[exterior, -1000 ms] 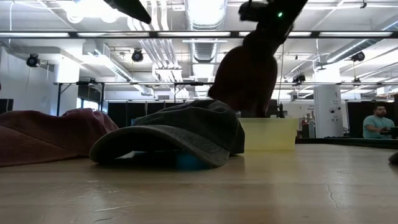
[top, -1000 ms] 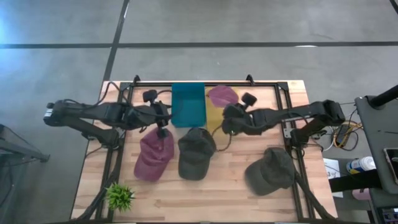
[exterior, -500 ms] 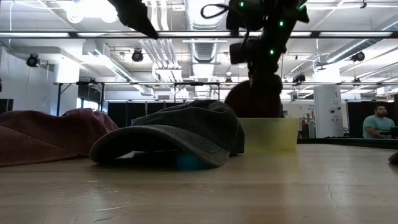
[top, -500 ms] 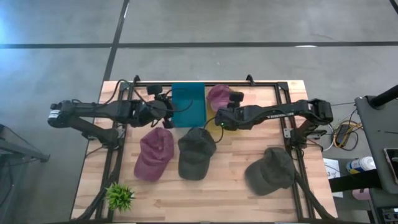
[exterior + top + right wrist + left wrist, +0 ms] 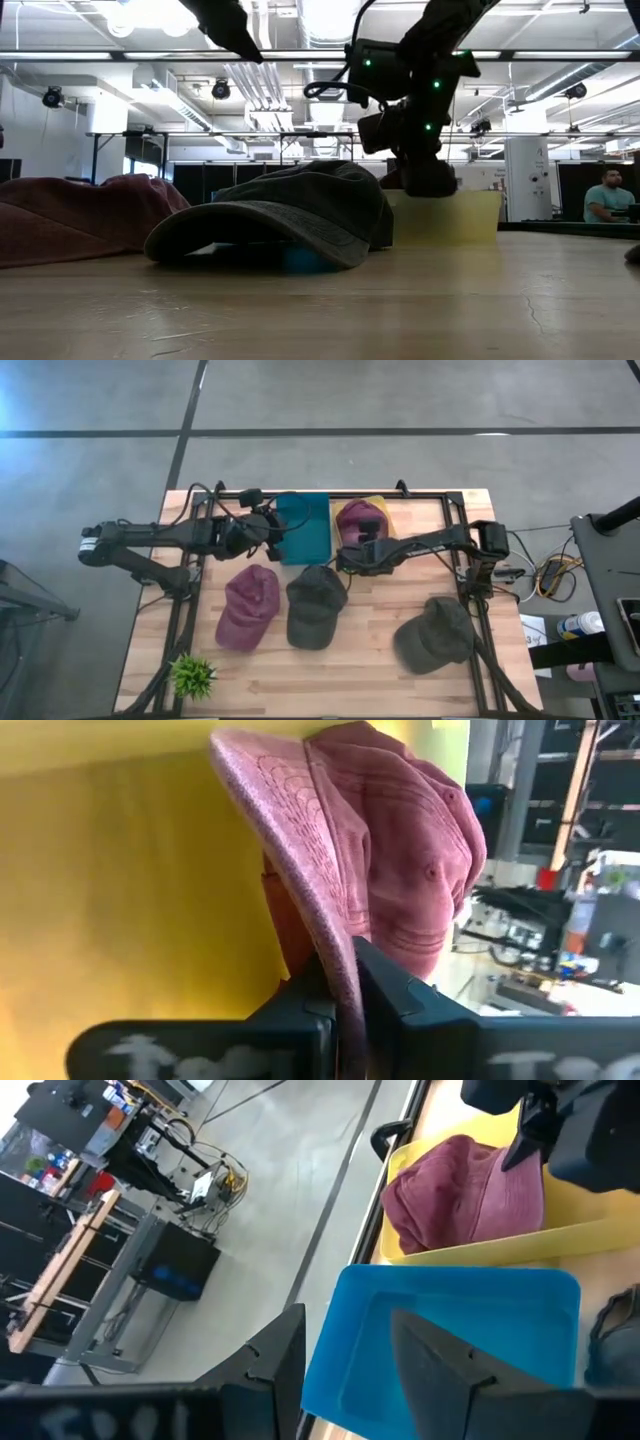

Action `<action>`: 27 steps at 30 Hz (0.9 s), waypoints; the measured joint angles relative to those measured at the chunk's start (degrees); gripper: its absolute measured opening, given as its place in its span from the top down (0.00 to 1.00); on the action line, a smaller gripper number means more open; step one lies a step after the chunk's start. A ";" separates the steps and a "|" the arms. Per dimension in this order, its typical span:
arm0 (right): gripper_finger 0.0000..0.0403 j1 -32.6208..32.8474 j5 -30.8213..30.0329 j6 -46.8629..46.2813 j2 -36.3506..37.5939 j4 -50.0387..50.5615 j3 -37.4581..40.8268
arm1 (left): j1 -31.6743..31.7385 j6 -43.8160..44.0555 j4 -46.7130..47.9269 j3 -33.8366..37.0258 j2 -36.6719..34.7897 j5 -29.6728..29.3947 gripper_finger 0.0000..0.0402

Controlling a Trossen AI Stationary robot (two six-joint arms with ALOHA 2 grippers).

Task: Pick & Place hat
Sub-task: Put the right red cap into the yellow bin

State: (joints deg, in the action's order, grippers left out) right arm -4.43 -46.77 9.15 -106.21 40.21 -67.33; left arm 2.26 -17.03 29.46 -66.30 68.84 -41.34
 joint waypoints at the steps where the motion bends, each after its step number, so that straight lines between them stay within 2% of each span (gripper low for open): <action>1: 0.96 -0.04 0.70 -0.47 0.10 0.00 -0.02 | 0.00 0.67 -0.21 0.00 0.00 0.06 0.65; 4: 0.89 -0.58 4.89 -1.53 0.82 0.03 0.10 | -0.02 2.48 -1.81 0.00 0.00 0.09 0.65; 9: 0.72 -0.94 11.23 0.57 1.83 0.25 0.40 | -0.02 8.87 -3.97 0.00 -0.02 0.43 0.65; 16: 0.50 -0.86 13.67 3.34 4.00 0.92 0.44 | -0.02 19.56 -4.19 0.00 -0.07 6.75 0.65; 21: 0.42 -1.13 17.86 0.94 6.58 4.22 1.12 | -0.07 24.77 -4.16 0.00 -0.09 14.13 0.65; 27: 0.40 -1.40 17.76 -4.23 11.25 6.39 4.51 | -0.06 27.79 -2.23 0.00 -0.09 21.52 0.65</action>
State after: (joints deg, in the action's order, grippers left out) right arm -5.82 -29.01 4.93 -94.96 46.59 -62.82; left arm 2.20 10.76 27.23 -66.30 68.75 -19.82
